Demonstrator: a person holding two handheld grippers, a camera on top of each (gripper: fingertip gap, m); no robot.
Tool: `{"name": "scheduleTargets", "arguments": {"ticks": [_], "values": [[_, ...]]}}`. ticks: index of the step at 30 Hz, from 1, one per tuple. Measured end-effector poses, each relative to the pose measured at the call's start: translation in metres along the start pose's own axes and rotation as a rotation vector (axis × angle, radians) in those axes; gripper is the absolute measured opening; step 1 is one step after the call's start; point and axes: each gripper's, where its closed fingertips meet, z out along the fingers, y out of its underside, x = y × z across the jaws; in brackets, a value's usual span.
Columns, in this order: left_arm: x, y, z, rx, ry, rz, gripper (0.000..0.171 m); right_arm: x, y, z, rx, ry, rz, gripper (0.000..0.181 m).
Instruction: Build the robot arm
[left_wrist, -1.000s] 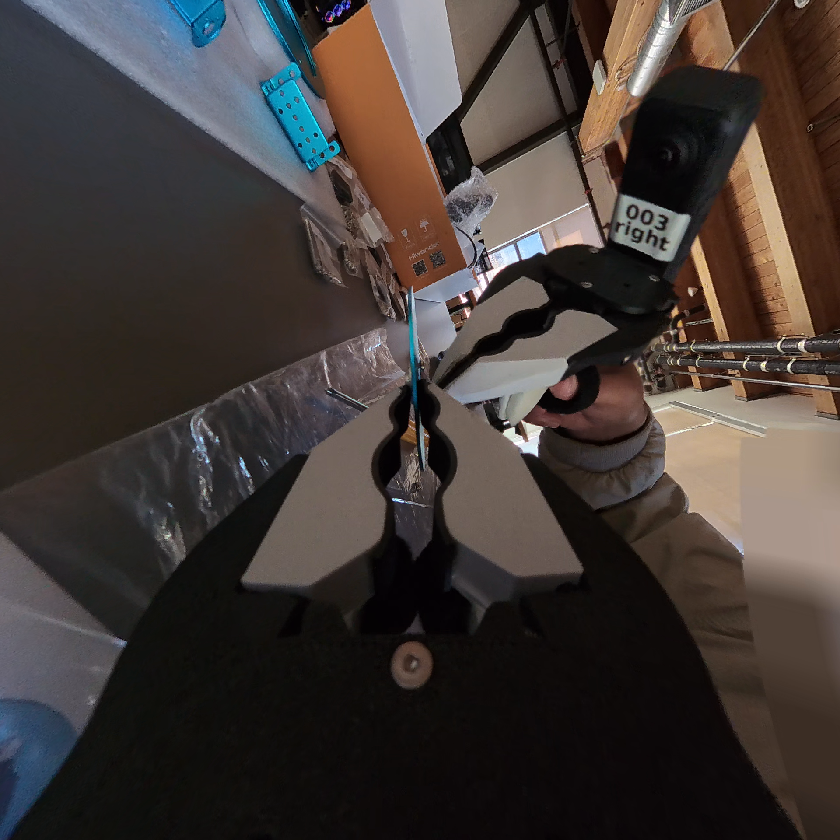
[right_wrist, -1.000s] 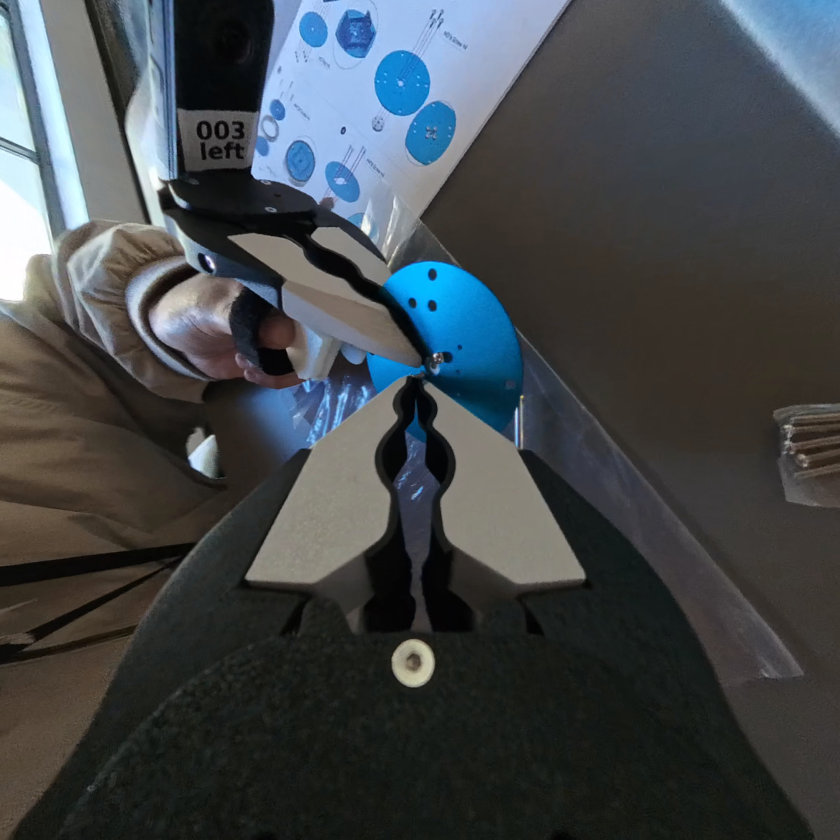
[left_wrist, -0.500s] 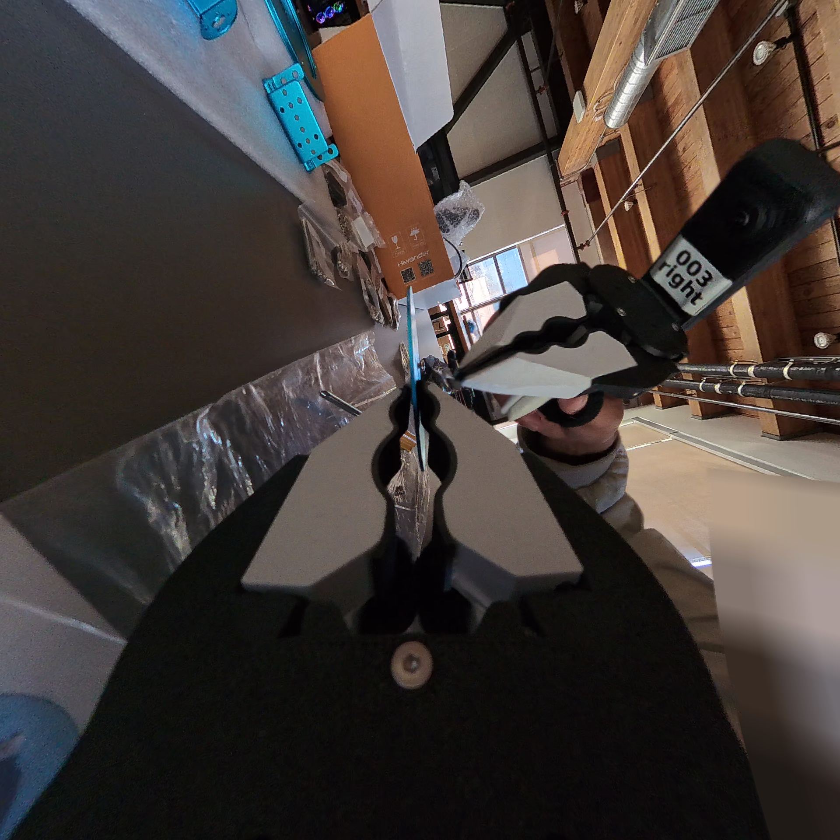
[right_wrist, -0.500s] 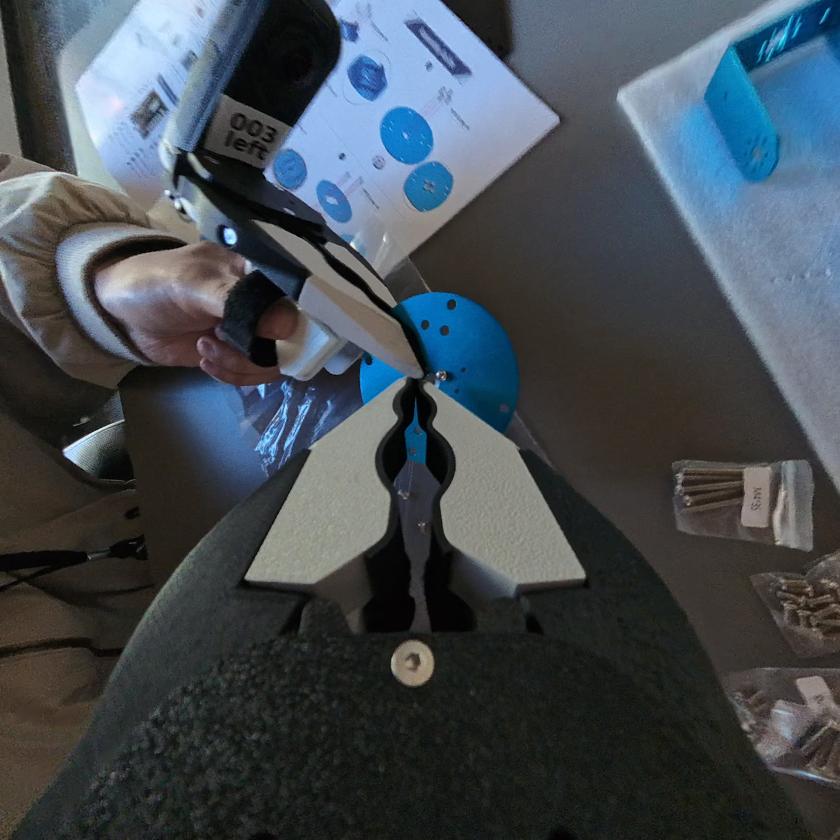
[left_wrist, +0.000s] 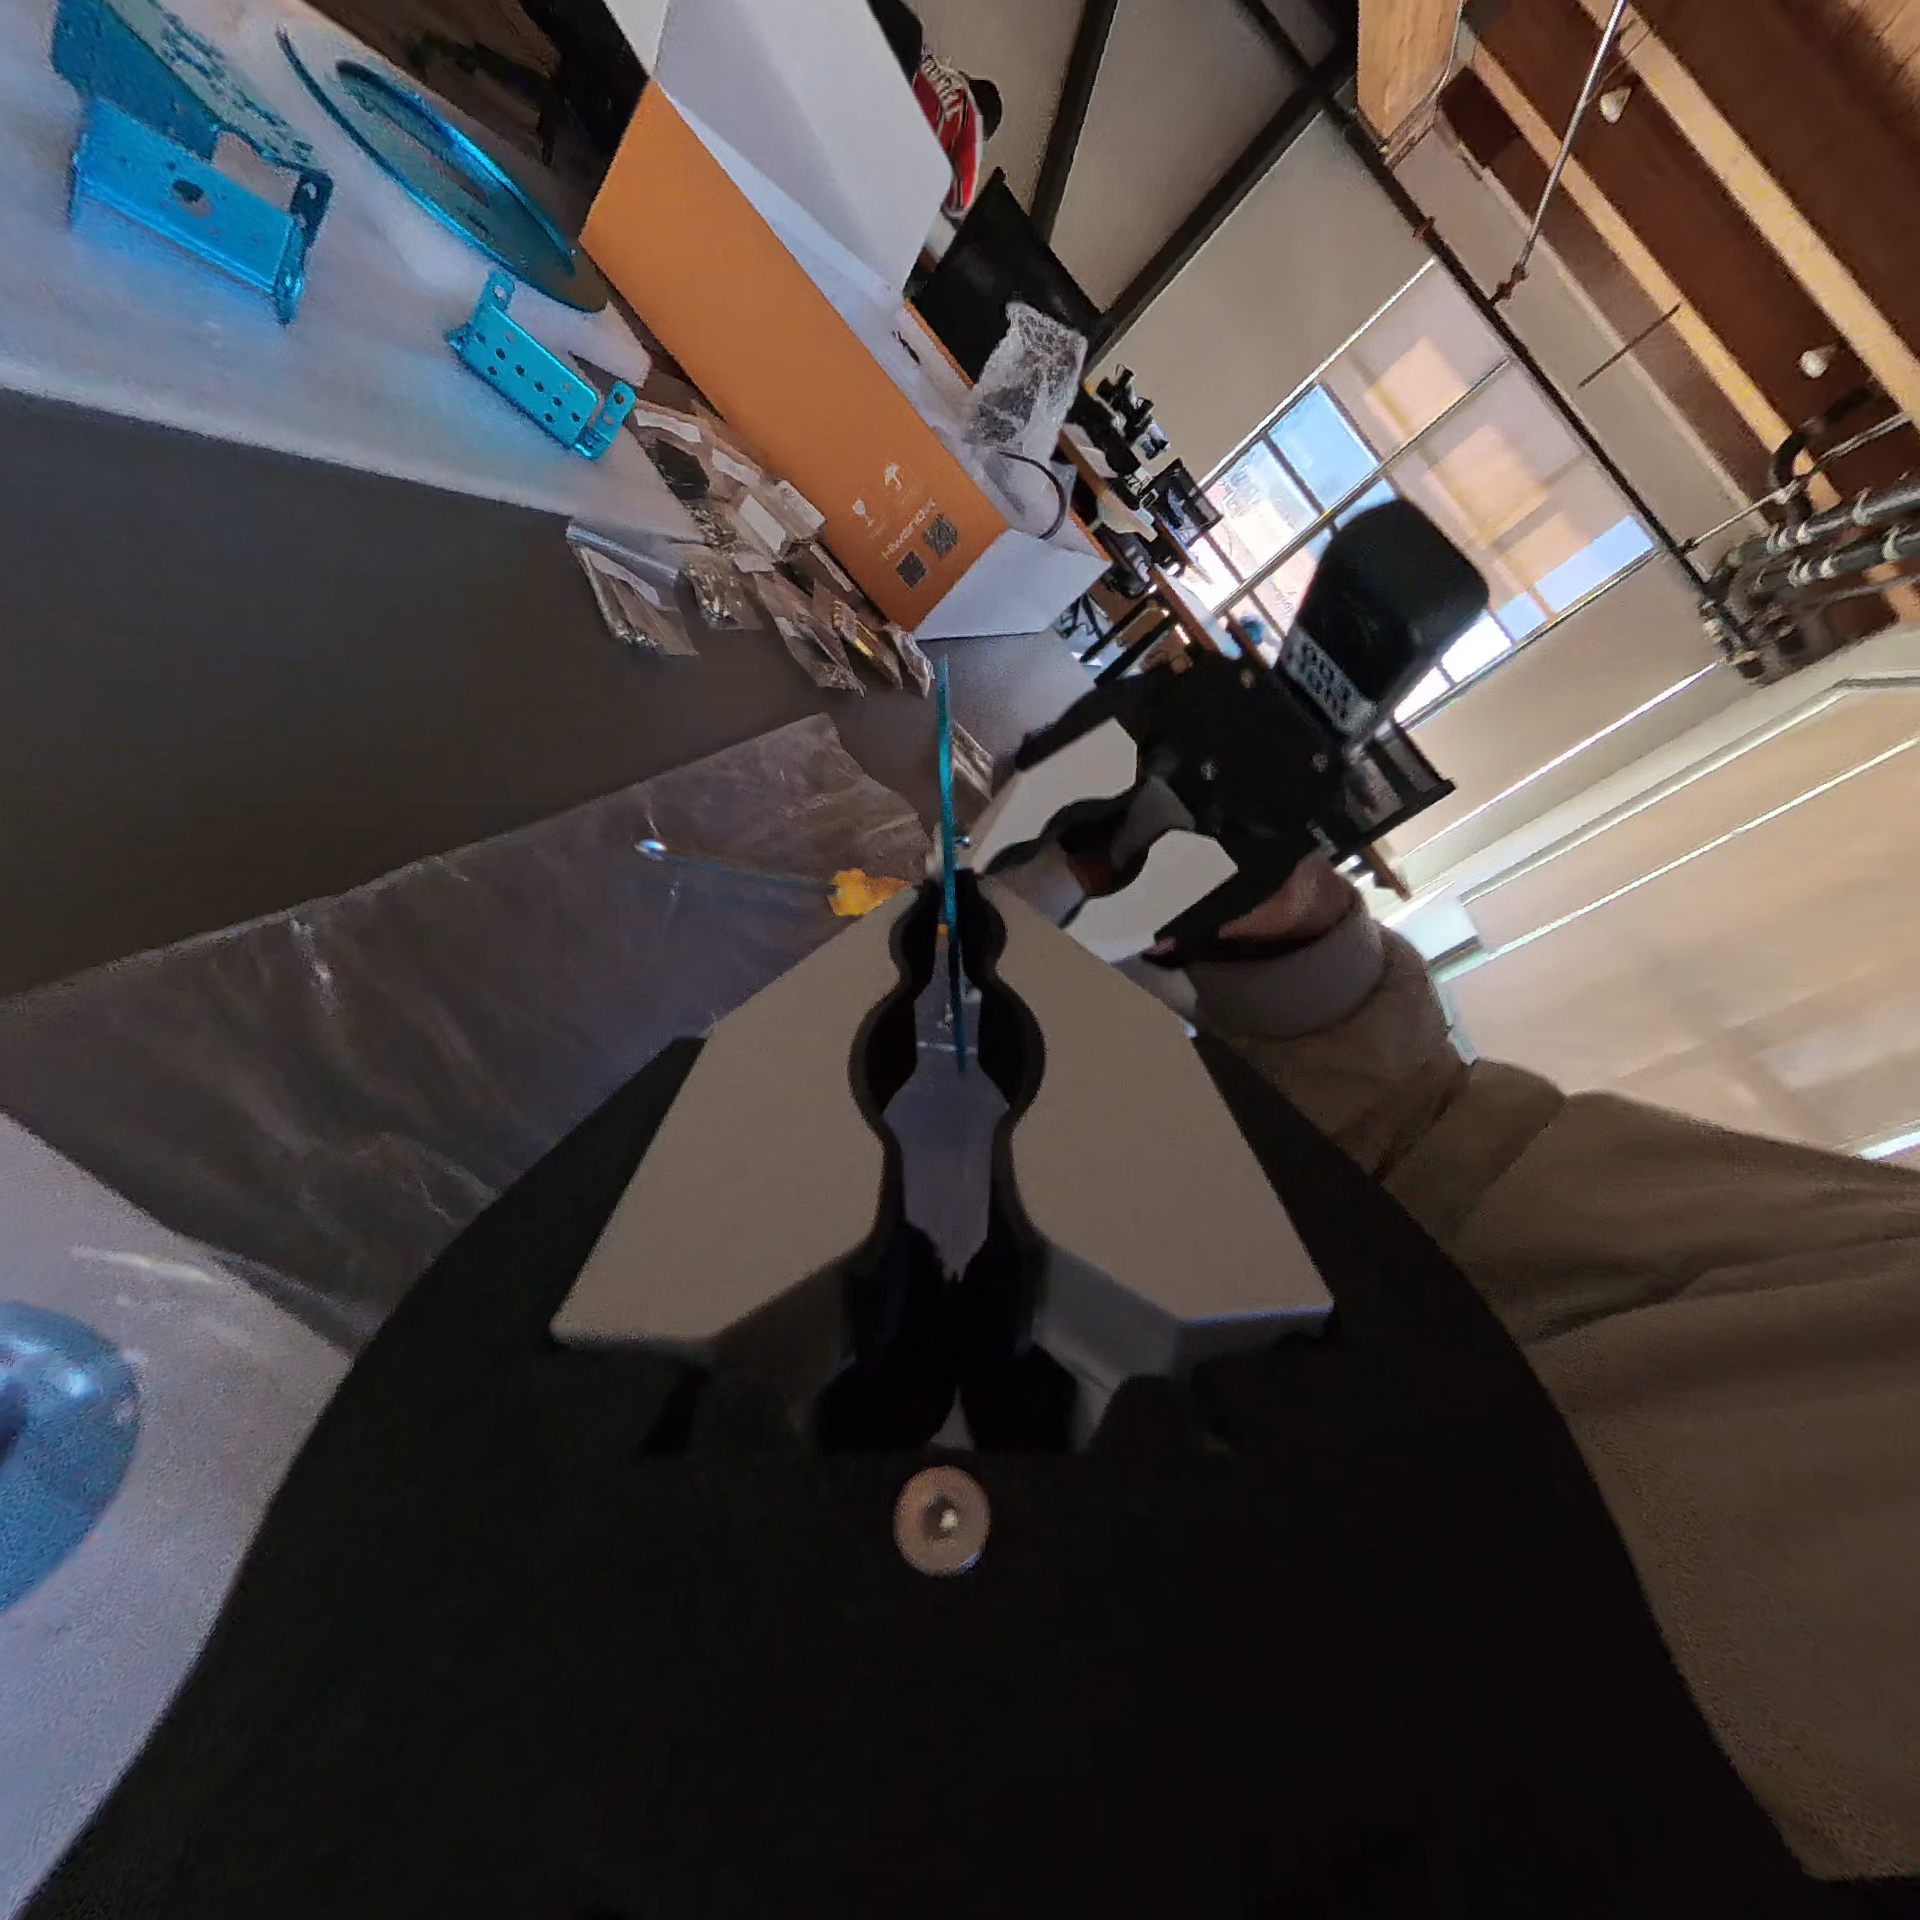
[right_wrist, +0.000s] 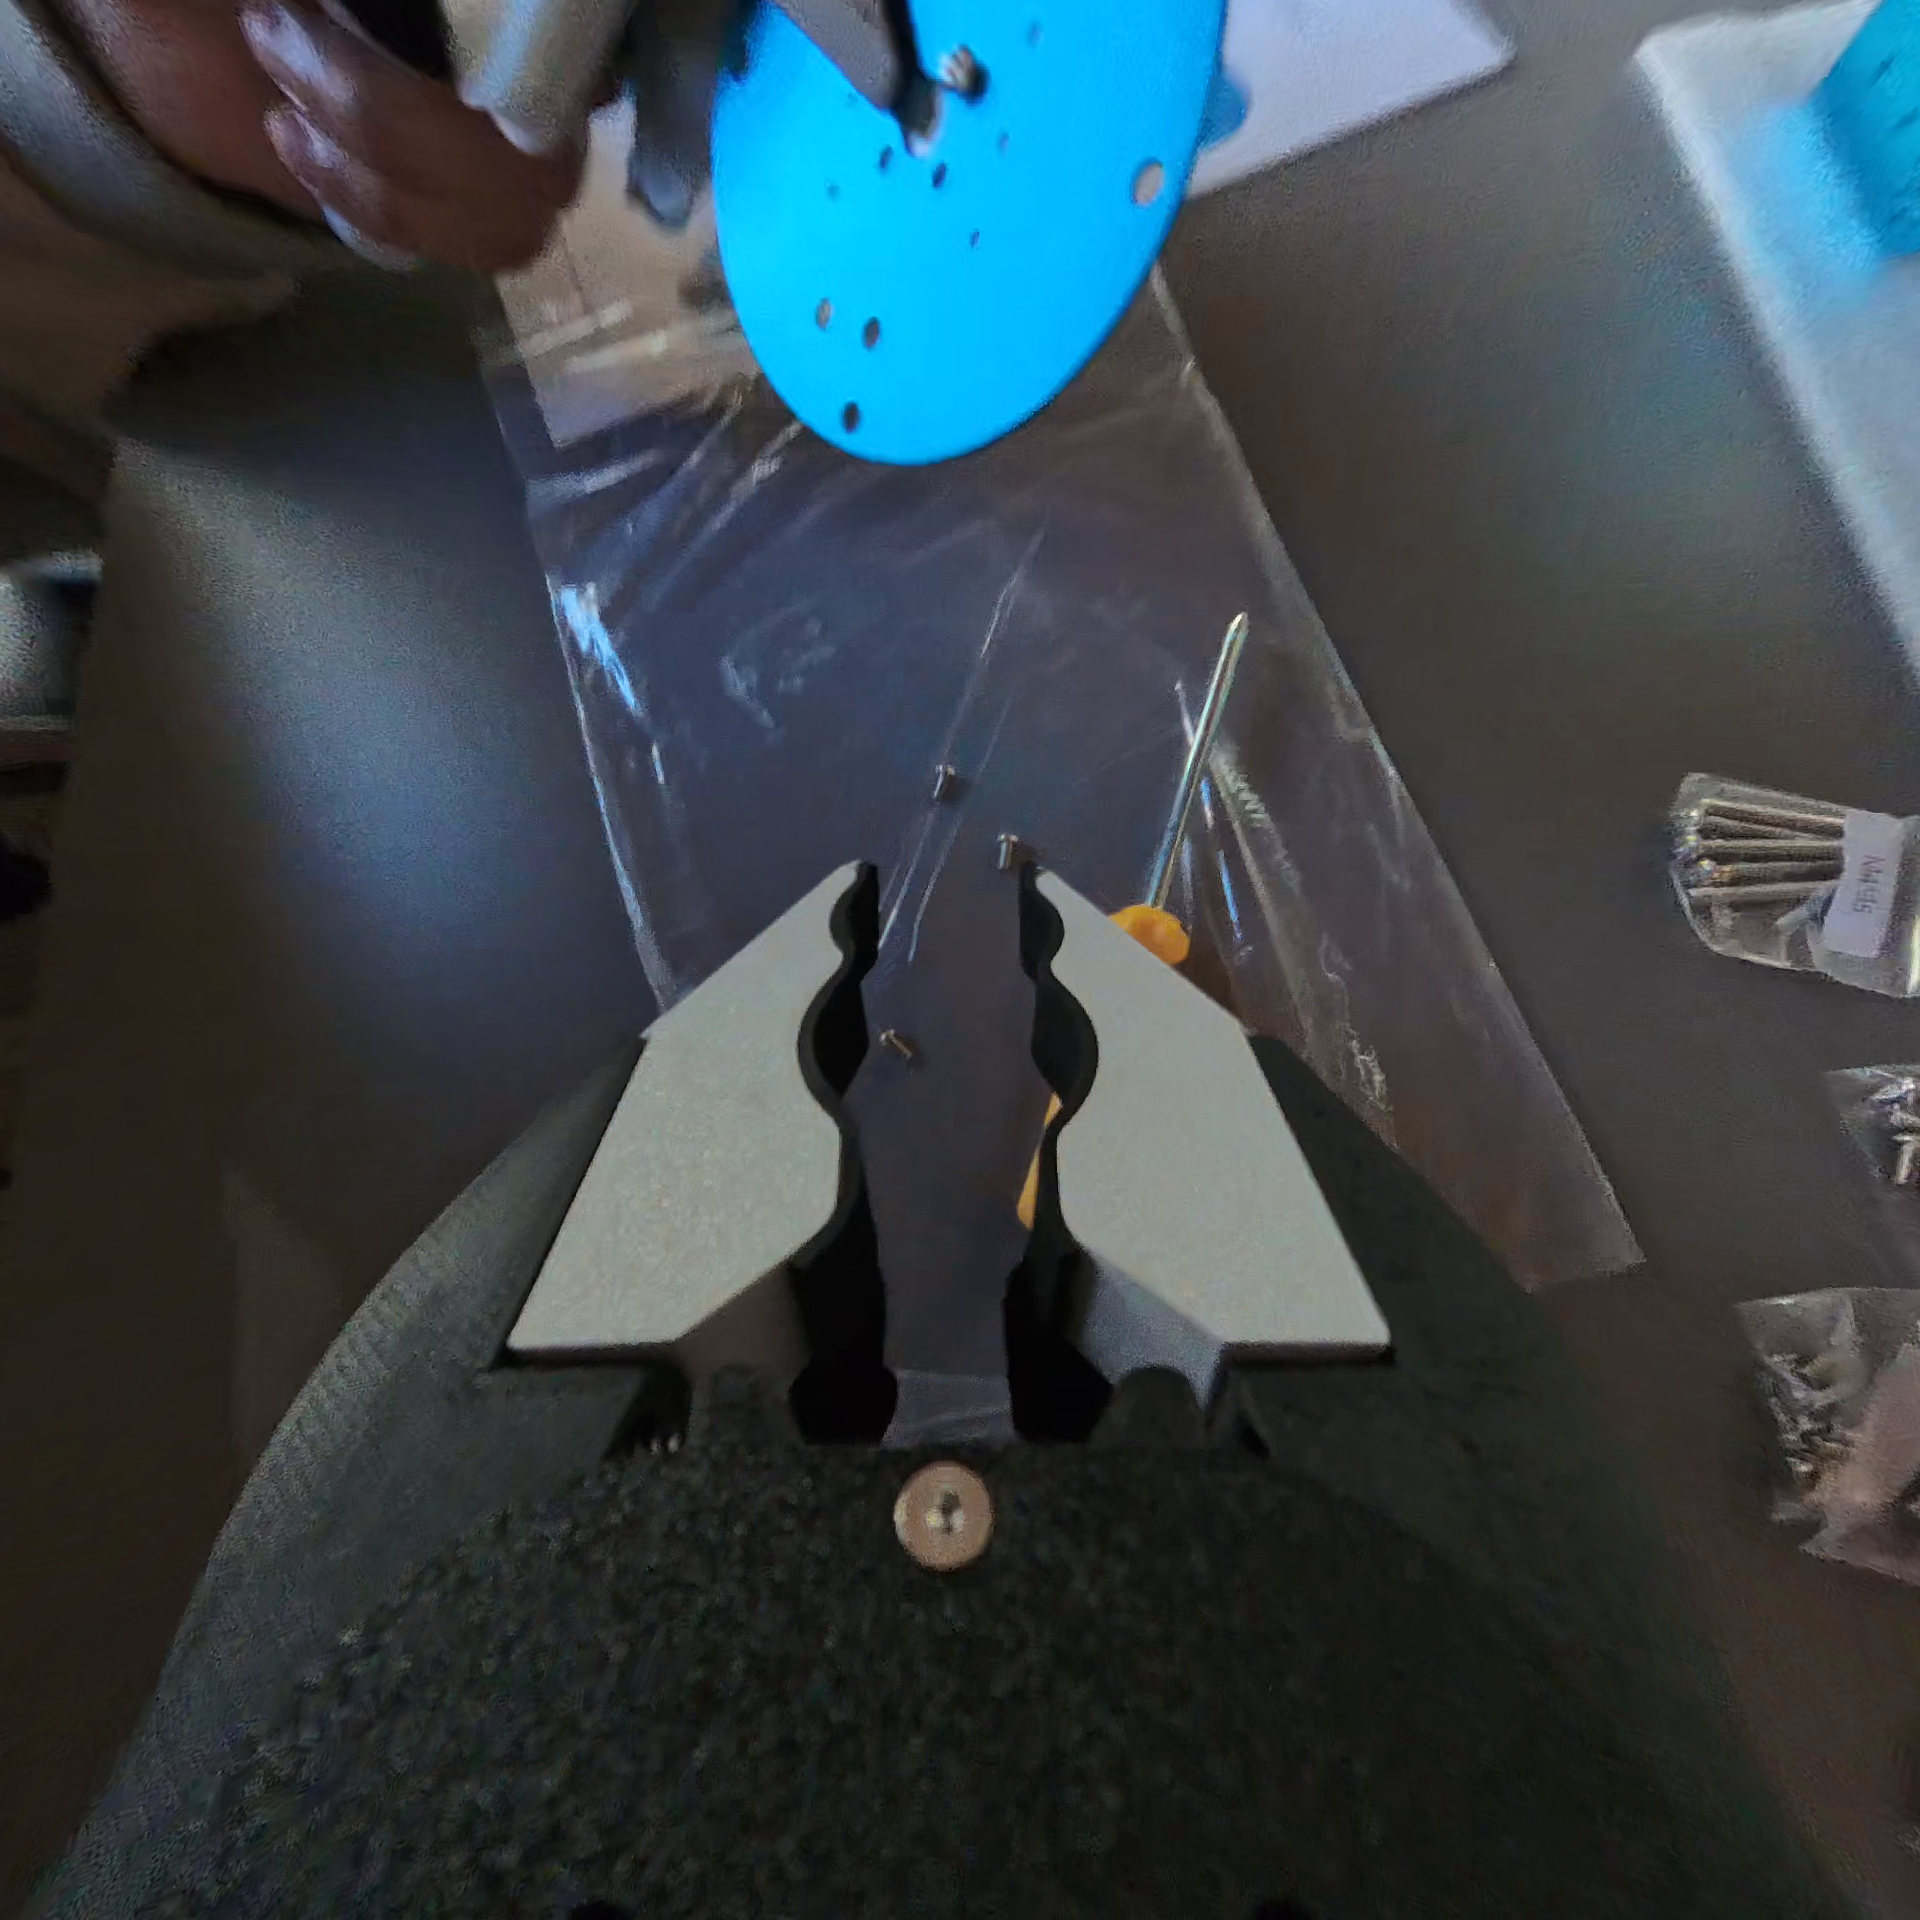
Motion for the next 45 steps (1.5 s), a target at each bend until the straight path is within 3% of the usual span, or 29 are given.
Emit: {"name": "scheduleTargets", "arguments": {"ticks": [3,8,13,16,20,24,28,32,34,37,39,41,45], "values": [[0.021,0.016,-0.012,0.024,0.031,0.014,0.004,-0.007,-0.009,0.000,-0.065,-0.018,-0.064,0.024],[0.057,0.032,-0.036,0.125,0.095,0.068,0.003,-0.028,-0.055,-0.016,0.123,-0.099,-0.096,0.022],[0.095,0.043,-0.056,0.269,0.225,0.145,0.003,-0.096,-0.090,-0.036,0.355,-0.442,-0.015,0.022],[0.097,0.049,-0.060,0.302,0.209,0.117,0.003,-0.122,-0.097,-0.047,0.411,-0.613,0.043,0.029],[0.107,0.060,-0.059,0.325,0.255,0.108,0.003,-0.126,-0.101,-0.031,0.418,-0.593,0.117,0.038],[0.110,0.061,-0.057,0.341,0.253,0.121,0.004,-0.141,-0.103,-0.030,0.430,-0.687,0.151,0.006],[0.108,0.061,-0.054,0.313,0.225,0.160,0.004,-0.135,-0.103,-0.029,0.450,-0.666,0.197,0.002],[0.117,0.061,-0.050,0.266,0.207,0.307,0.004,-0.138,-0.102,-0.036,0.494,-0.696,0.187,0.001],[0.127,0.064,-0.049,0.229,0.194,0.455,0.004,-0.143,-0.101,-0.043,0.557,-0.643,0.042,0.001],[0.134,0.062,-0.048,0.152,0.172,0.709,0.004,-0.145,-0.104,-0.050,0.637,-0.435,-0.219,0.002],[0.129,0.054,-0.046,0.091,0.137,0.870,0.004,-0.134,-0.107,-0.050,0.636,-0.283,-0.268,0.004],[0.115,0.044,-0.041,0.022,0.052,1.092,0.004,-0.110,-0.104,-0.052,0.615,-0.091,-0.283,0.020],[0.077,0.026,-0.023,-0.127,-0.082,1.462,0.004,-0.062,-0.093,-0.074,0.640,0.139,-0.252,0.014]]}}
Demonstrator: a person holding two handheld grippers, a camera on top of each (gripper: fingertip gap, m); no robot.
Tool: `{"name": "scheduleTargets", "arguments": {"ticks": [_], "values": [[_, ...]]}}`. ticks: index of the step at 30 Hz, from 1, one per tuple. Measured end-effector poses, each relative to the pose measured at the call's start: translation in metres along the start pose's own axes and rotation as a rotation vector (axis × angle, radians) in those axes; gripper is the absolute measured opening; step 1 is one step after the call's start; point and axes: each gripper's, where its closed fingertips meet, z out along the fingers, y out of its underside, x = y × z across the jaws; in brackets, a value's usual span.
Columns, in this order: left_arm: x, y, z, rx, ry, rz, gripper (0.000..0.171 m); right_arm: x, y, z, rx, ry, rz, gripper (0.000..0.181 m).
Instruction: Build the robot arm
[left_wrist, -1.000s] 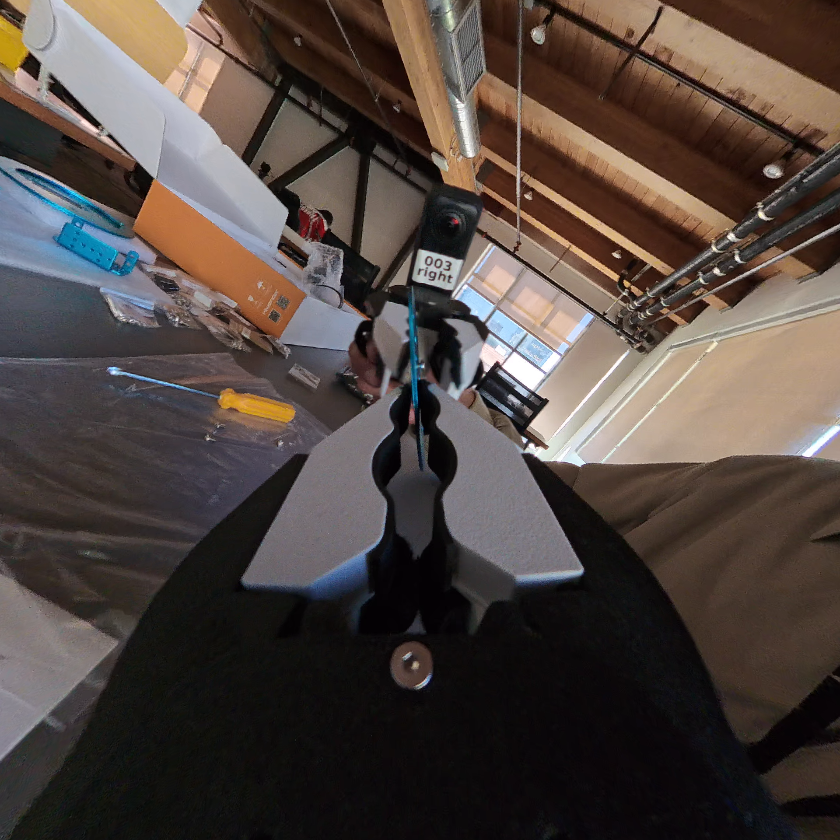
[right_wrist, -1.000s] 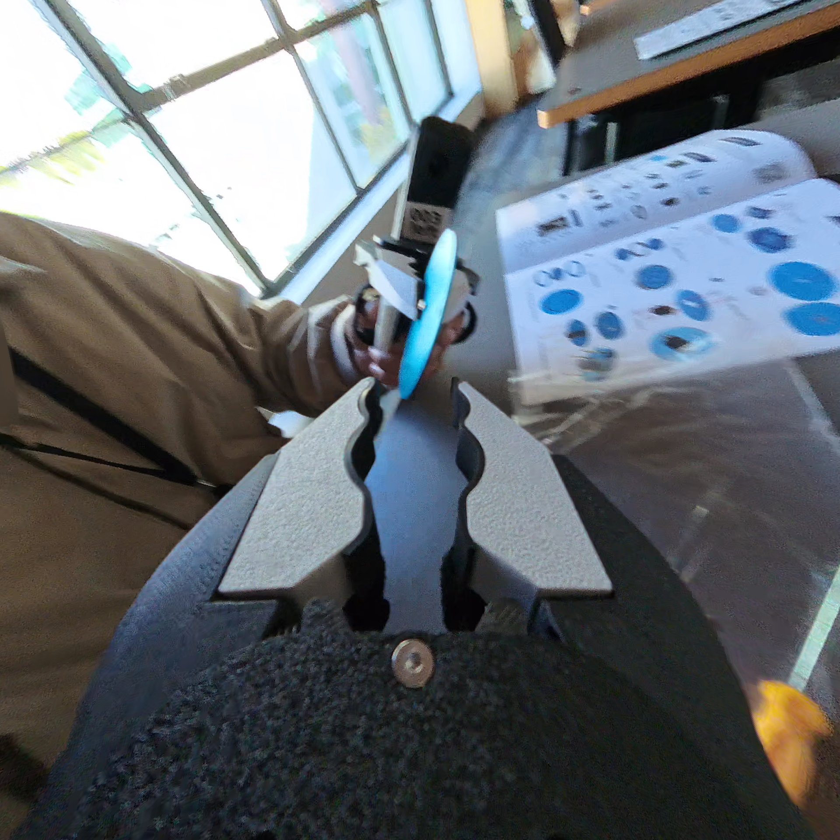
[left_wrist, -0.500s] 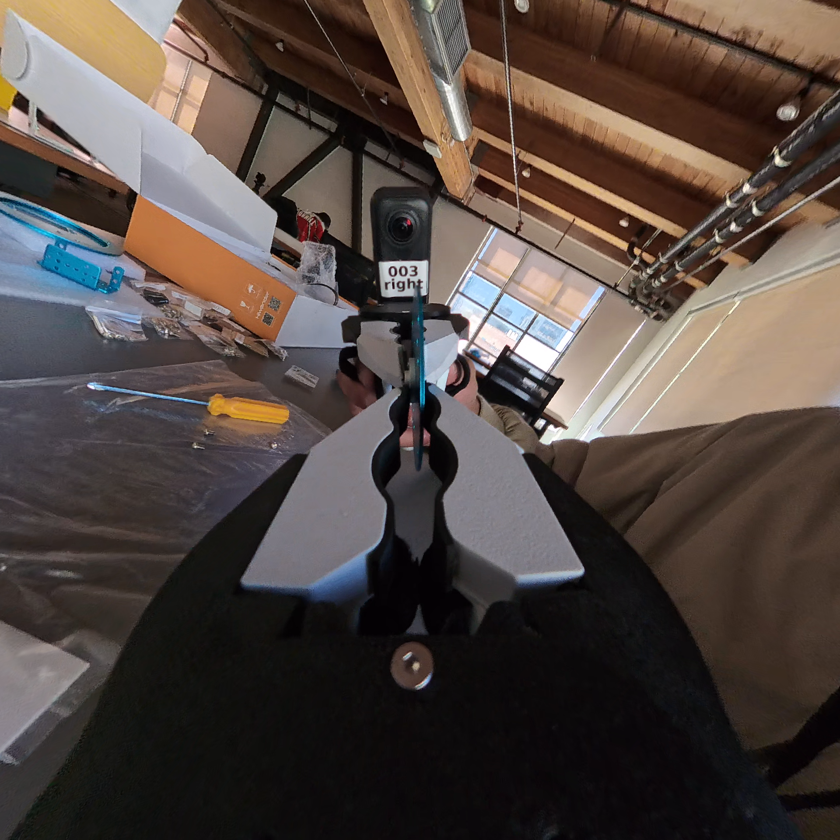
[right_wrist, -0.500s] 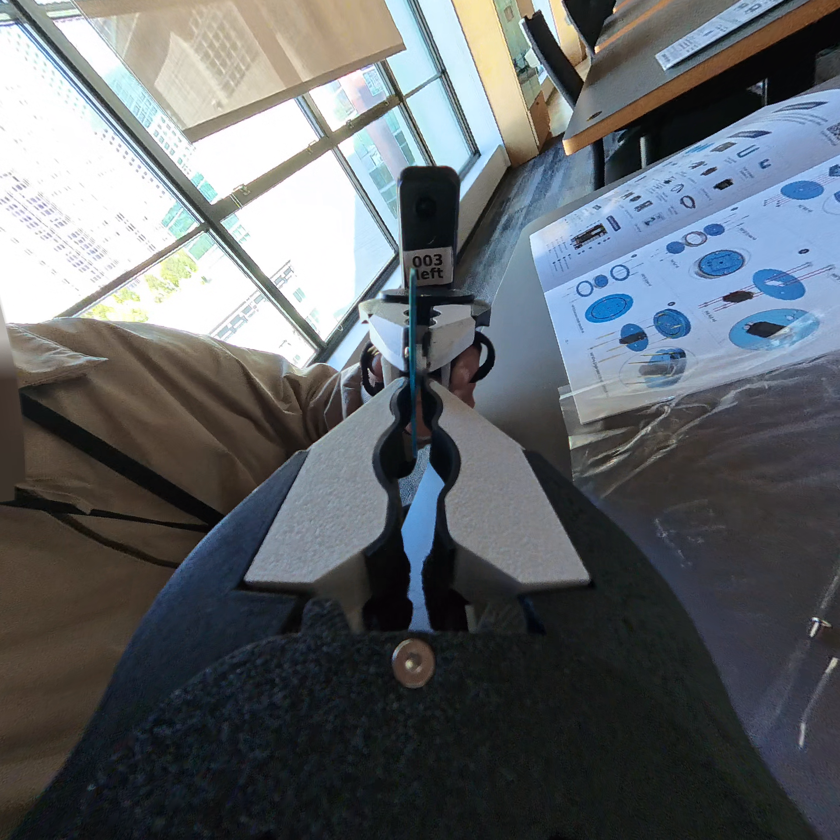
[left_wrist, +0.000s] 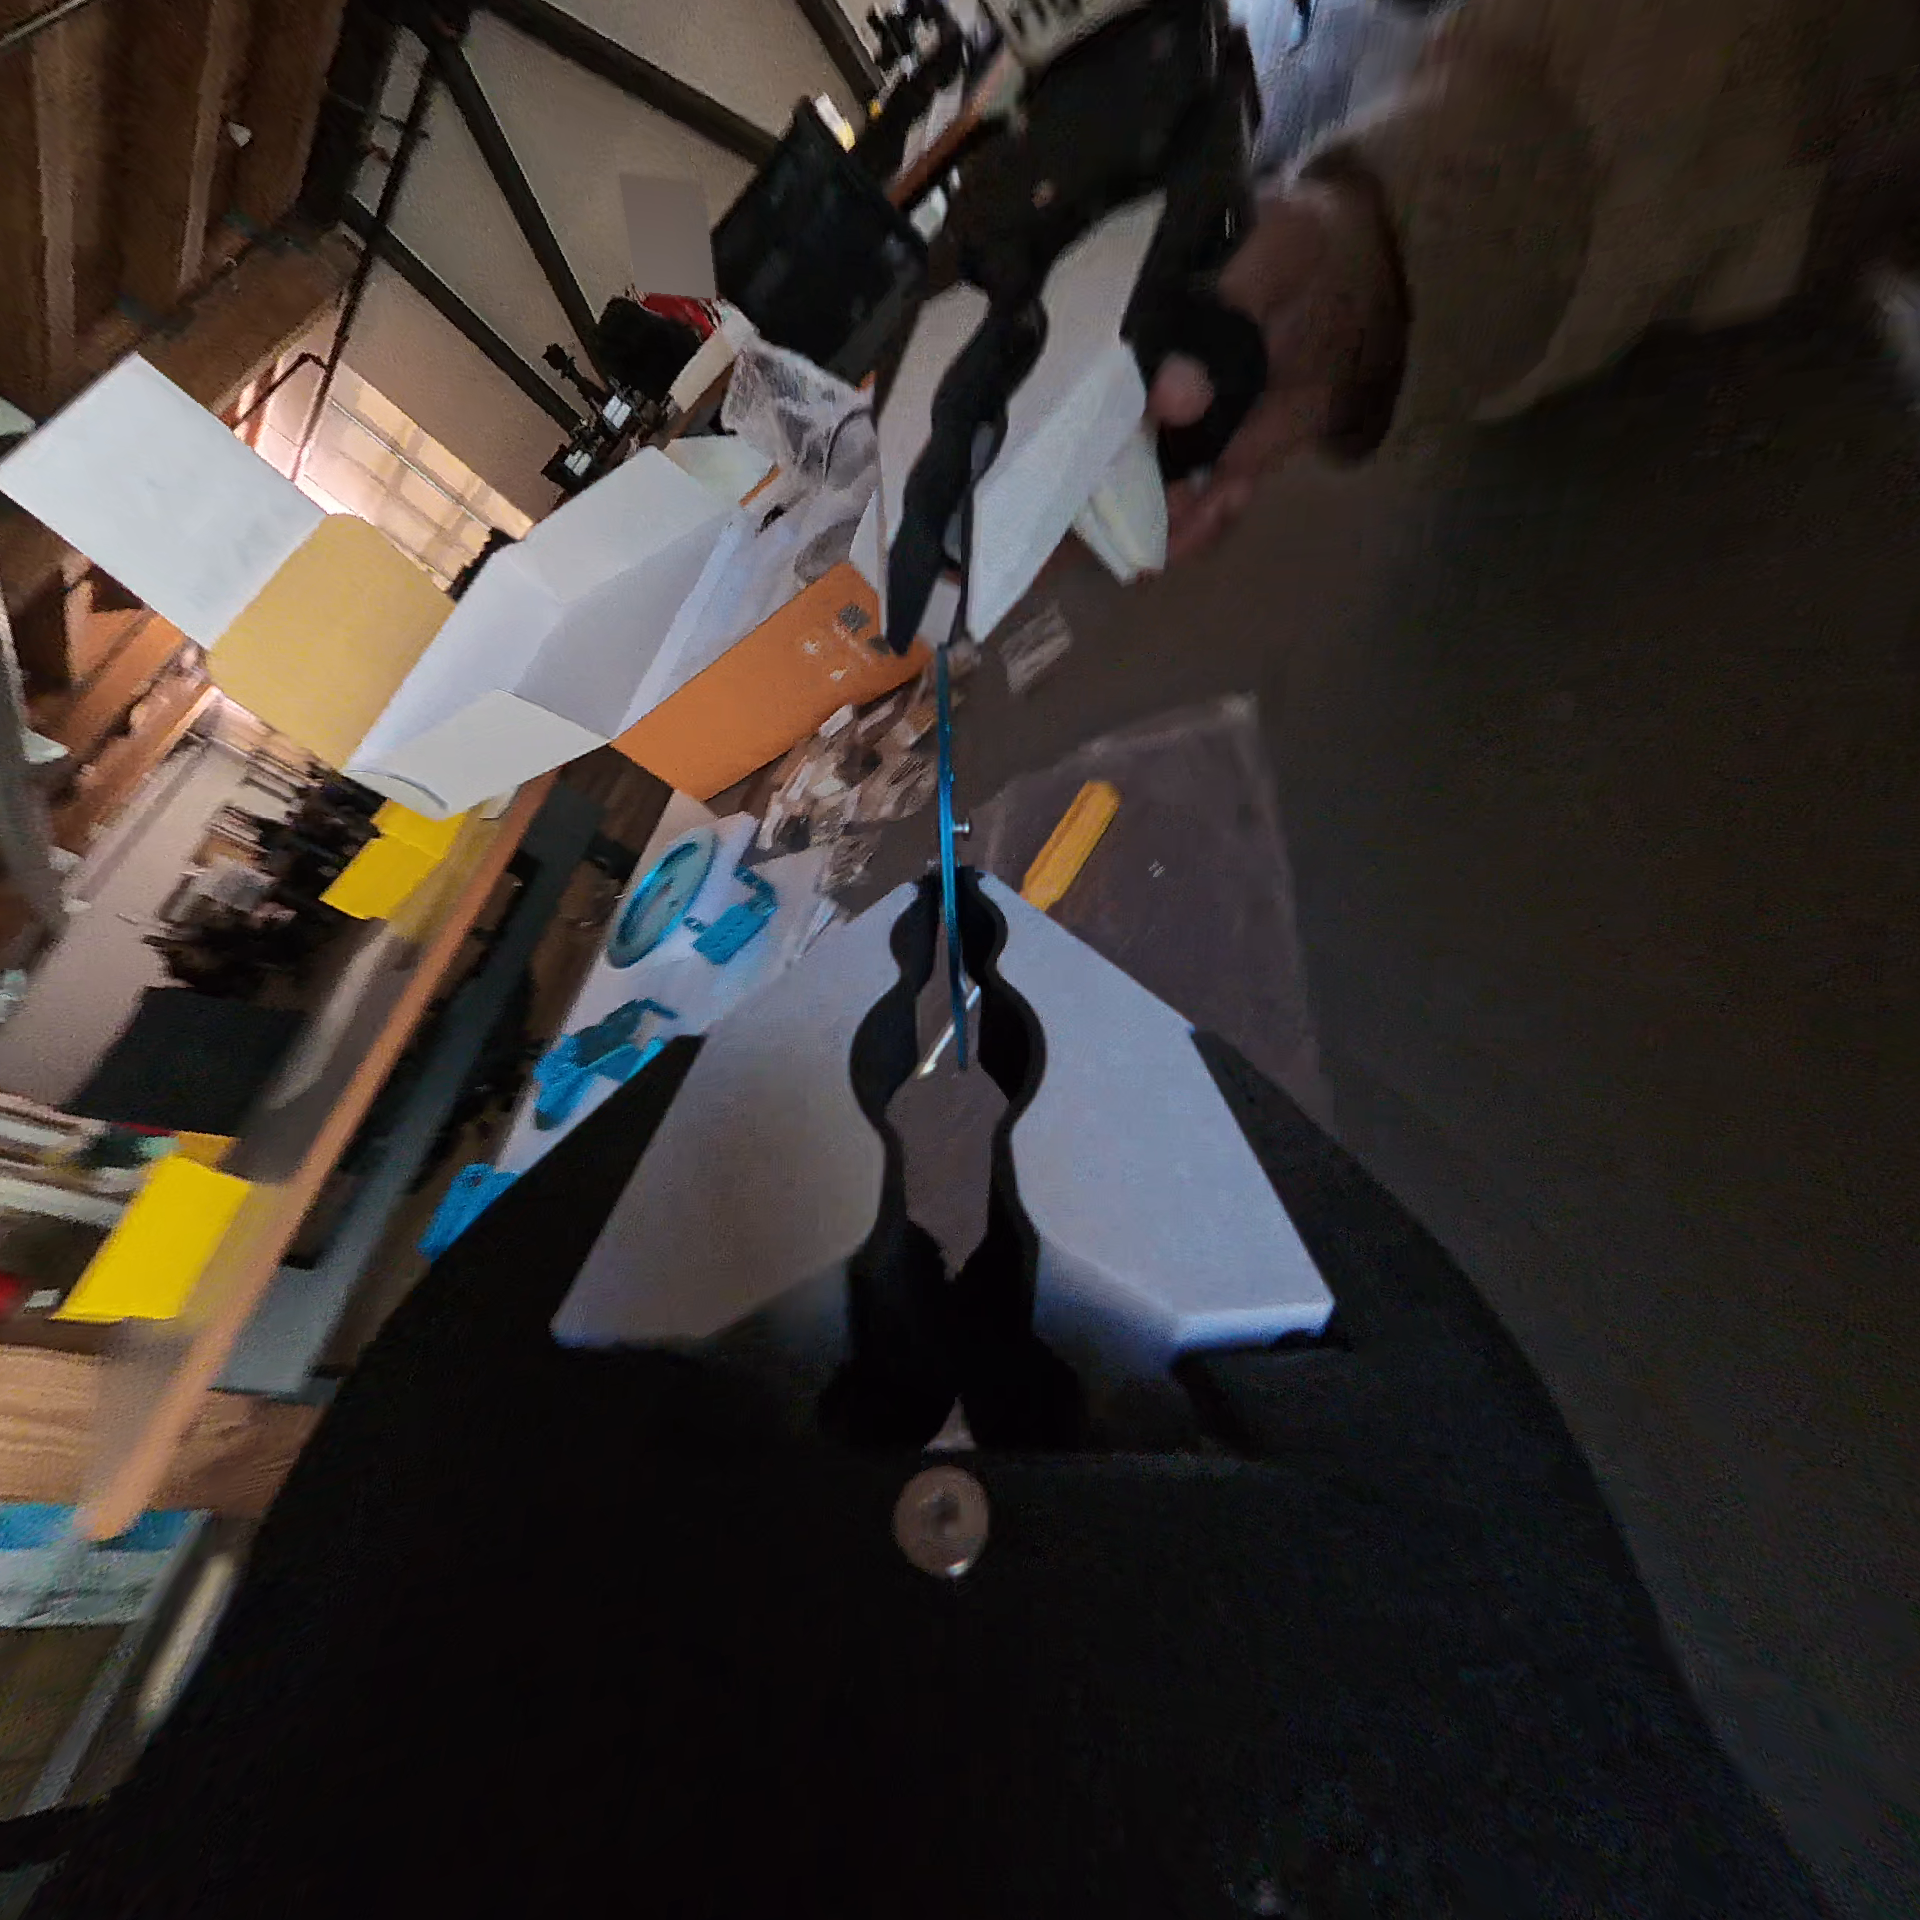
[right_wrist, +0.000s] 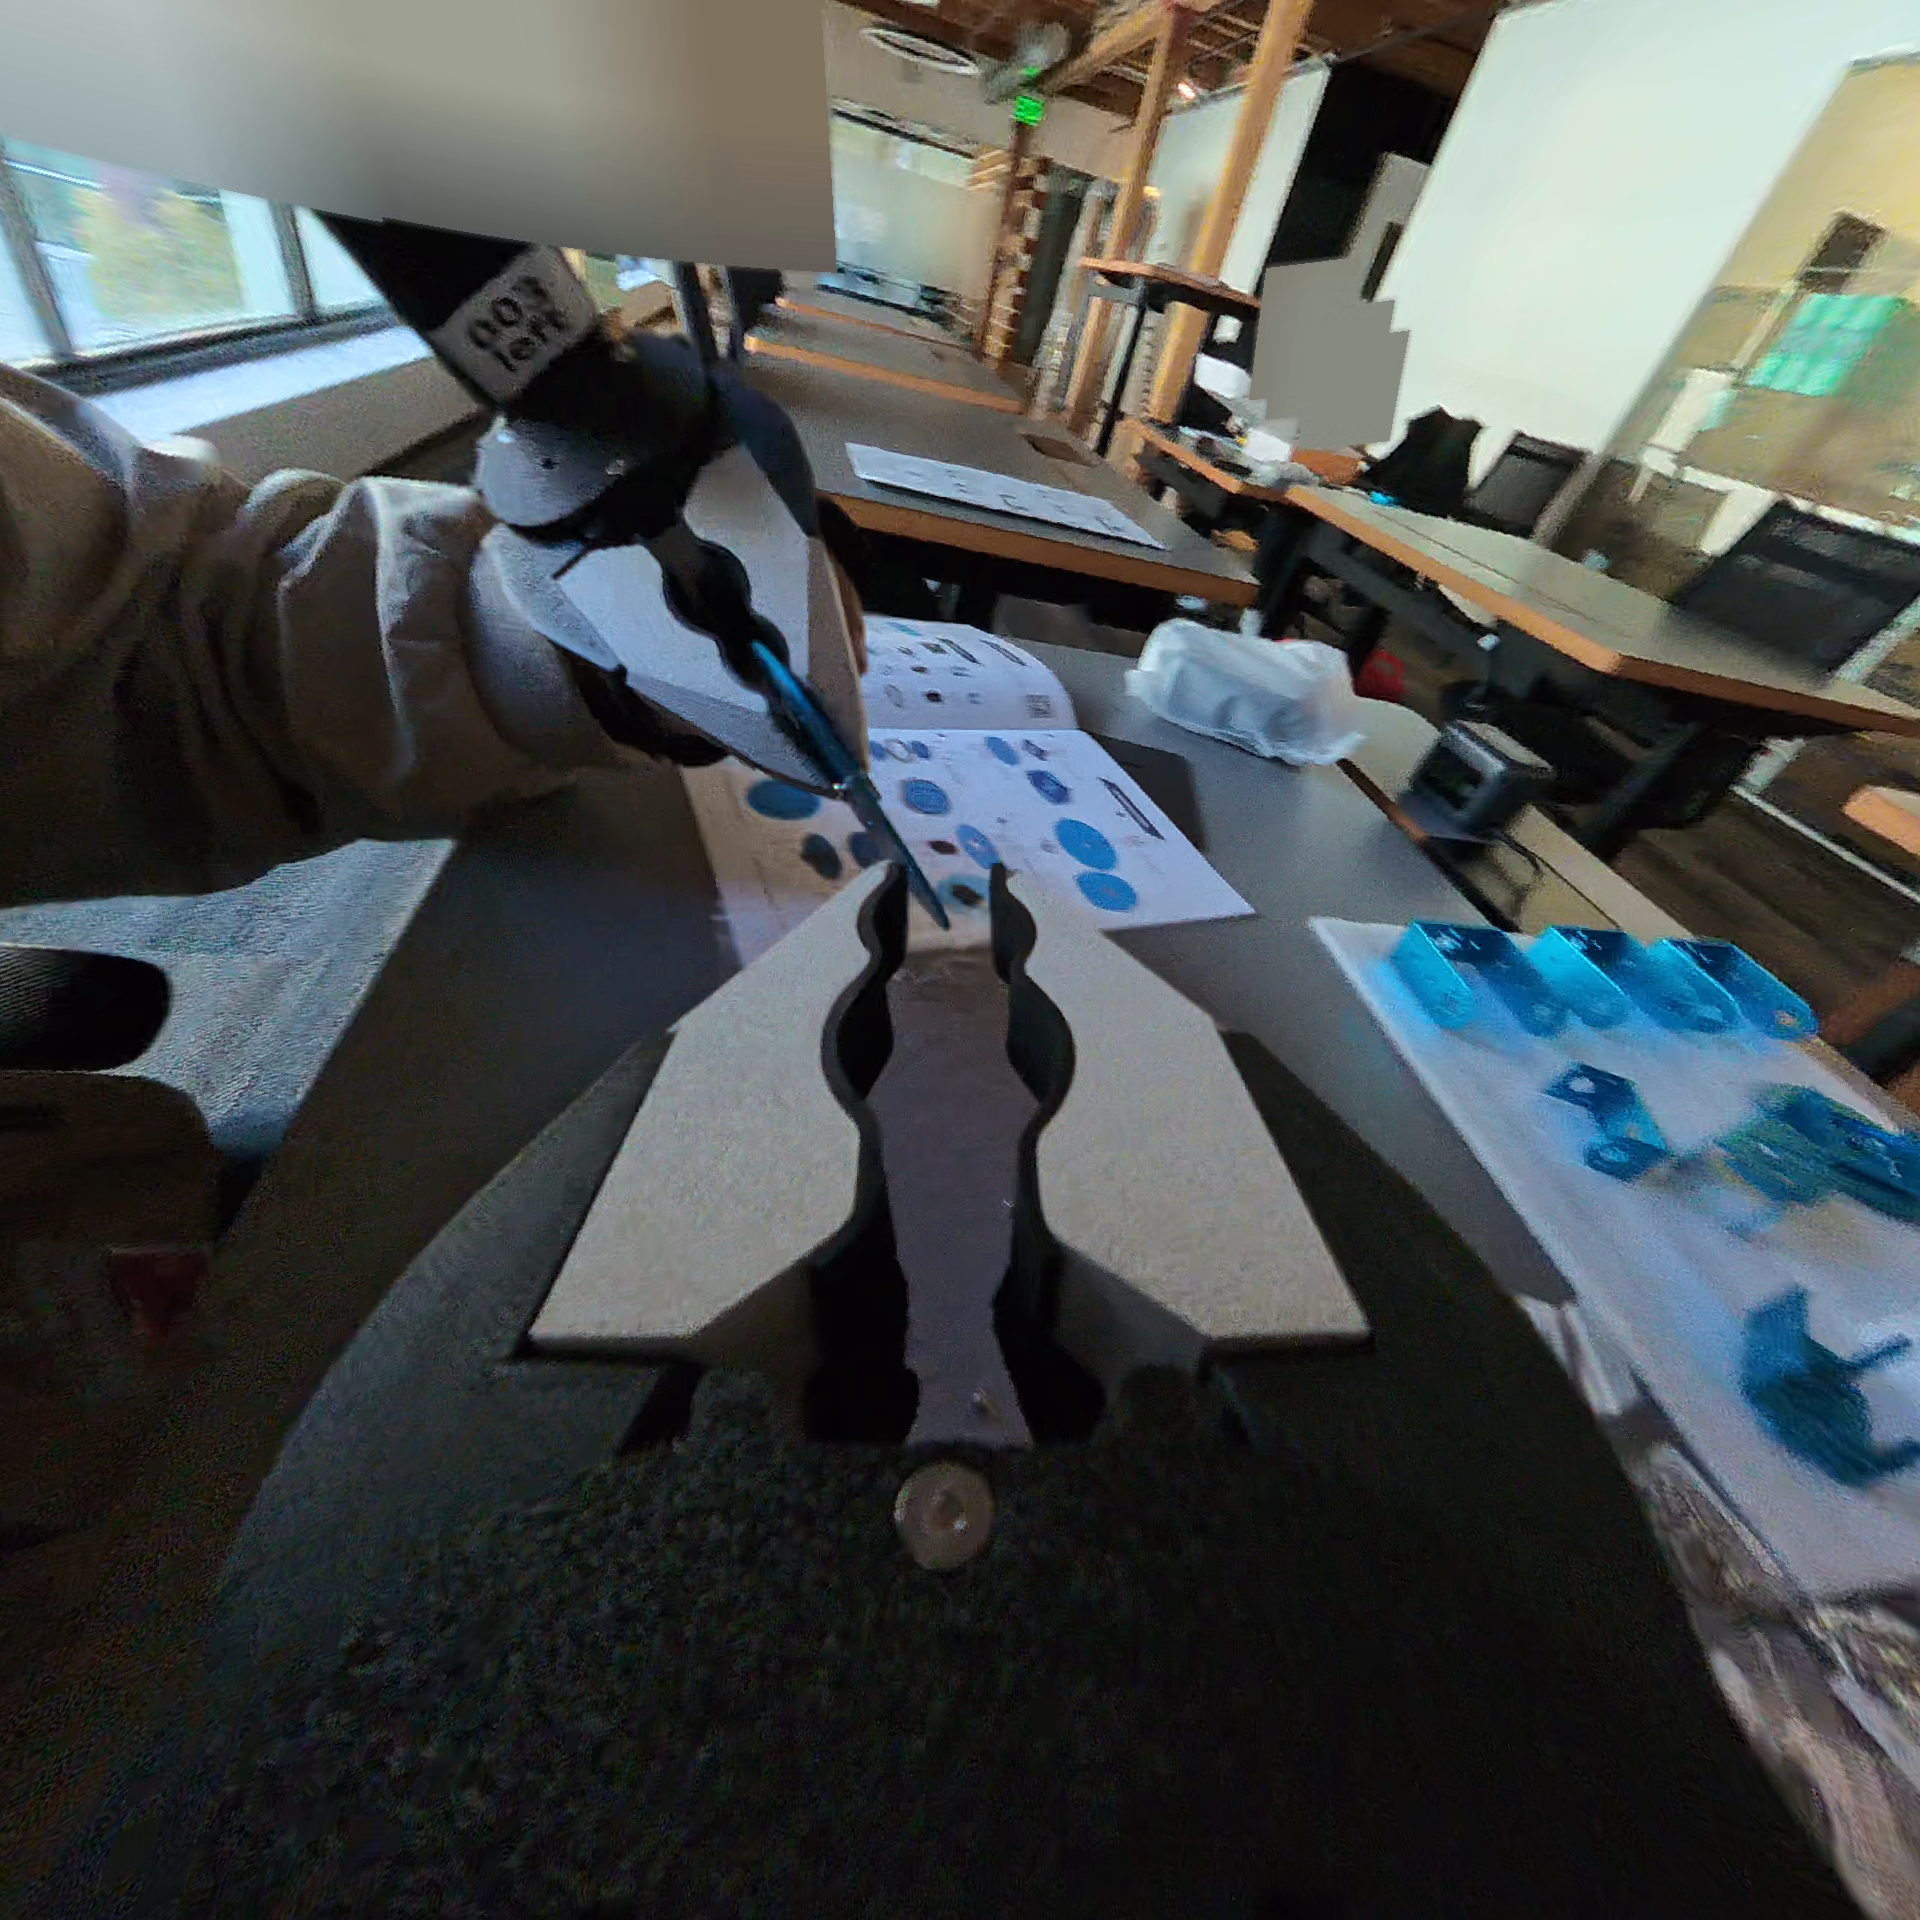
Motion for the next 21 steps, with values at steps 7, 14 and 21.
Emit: {"name": "scheduleTargets", "arguments": {"ticks": [7,14,21], "values": [[-0.034,0.035,0.031,-0.054,-0.015,0.141,0.004,0.048,0.036,-0.003,-0.049,0.127,0.150,0.024],[-0.032,0.041,0.040,-0.023,-0.036,0.103,0.004,0.045,0.053,0.005,-0.123,0.162,0.036,0.029],[-0.031,0.054,0.039,-0.040,-0.018,-0.042,0.004,0.032,0.087,0.013,-0.340,0.045,0.082,0.018]]}}
